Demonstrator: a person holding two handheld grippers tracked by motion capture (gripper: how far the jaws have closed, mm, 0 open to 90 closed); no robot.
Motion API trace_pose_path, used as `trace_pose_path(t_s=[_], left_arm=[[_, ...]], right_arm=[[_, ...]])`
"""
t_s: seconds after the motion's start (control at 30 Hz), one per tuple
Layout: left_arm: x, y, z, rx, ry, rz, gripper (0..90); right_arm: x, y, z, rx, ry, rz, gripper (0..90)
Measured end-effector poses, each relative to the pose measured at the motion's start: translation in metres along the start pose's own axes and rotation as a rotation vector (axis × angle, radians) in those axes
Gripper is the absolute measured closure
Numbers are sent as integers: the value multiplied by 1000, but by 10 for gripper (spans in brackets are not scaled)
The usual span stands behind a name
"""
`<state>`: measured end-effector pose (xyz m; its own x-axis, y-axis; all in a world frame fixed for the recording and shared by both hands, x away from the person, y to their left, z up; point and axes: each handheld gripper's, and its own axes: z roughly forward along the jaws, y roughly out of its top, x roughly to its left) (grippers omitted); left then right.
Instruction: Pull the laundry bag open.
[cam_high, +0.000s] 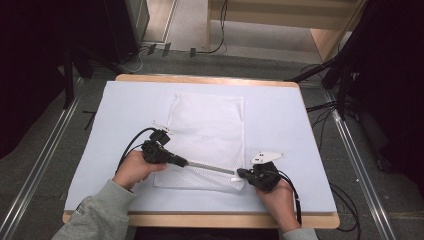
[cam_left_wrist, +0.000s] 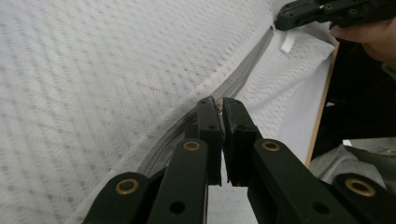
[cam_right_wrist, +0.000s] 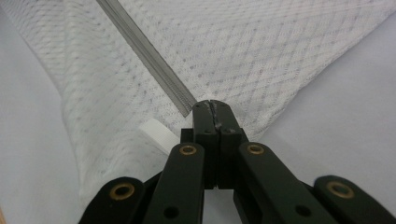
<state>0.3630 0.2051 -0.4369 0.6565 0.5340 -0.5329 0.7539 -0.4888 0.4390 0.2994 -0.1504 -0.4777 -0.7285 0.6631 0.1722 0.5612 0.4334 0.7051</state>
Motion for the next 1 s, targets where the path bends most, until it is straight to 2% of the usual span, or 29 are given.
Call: trace_pose_path(t_s=[0.03,0.07,0.57,0.63,0.73,0.87,1.0], left_arm=[[1,-1,-1,2,-10,3,885],[1,-1,-1,-1,0,7,885],[9,-12,-14,-13,20,-37,885],[10,-13,-15,-14,16,-33,885],[11,-14,-16,-6,40,-33,885],[15,-17,-21,-10,32,-57,885],[17,-22,-25,-19,47,-64,885]], right_arm=[[0,0,0,-2,2,2,900],[0,0,0,-1,4,5,900],[-1,2,0,10,10,-9,900],[-1,2,0,11,11,-8,900],[-1,2,0,11,10,-15,900],[-1,3,0,17,12,-16,900],[-2,3,1,20,16,-22,900]])
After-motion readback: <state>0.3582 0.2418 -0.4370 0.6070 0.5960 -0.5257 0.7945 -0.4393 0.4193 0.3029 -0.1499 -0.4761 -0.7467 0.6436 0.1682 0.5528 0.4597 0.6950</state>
